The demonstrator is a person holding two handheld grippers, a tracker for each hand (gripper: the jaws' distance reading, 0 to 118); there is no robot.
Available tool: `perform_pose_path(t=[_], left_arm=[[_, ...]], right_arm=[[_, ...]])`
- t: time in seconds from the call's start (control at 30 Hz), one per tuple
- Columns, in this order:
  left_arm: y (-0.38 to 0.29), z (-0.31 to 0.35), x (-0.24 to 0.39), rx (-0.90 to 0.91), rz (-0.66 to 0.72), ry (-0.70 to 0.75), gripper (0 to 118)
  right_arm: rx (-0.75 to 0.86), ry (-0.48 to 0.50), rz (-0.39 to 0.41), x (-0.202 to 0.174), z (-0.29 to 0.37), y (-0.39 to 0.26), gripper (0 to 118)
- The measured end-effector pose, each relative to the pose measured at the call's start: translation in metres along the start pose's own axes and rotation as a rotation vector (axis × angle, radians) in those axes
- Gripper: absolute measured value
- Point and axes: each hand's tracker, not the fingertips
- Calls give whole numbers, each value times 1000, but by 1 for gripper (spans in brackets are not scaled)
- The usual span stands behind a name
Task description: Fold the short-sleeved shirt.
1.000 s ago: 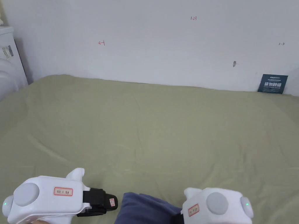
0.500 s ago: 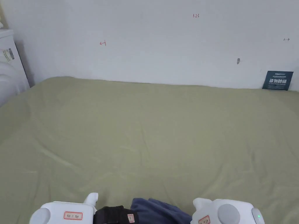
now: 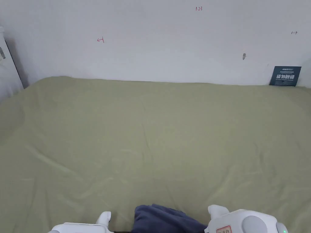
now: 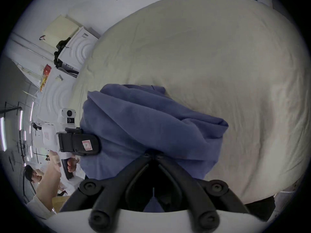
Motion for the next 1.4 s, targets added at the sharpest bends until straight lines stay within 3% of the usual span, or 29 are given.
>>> perform_pose_path(t=[0.33, 0.63, 0.87, 1.07, 1.2, 1.4], left_arm=[[10, 30, -6, 48, -20, -33, 30], [46, 156, -41, 138, -35, 72, 30], [90, 269, -80, 144, -48, 188, 30], [134, 347, -130, 91, 27, 352, 30], [144, 377, -129, 89, 20, 391, 30], [140, 411, -125, 118, 25, 462, 30]], right_arm=[[50, -28, 29, -37, 12, 1, 0], [114, -18, 139, -145, -6, 22, 0], [85, 64, 141, -238, -65, 41, 0], [76, 107, 168, -304, -106, 50, 0], [43, 145, 190, -321, -126, 51, 0], [12, 104, 189, -315, -142, 53, 0]])
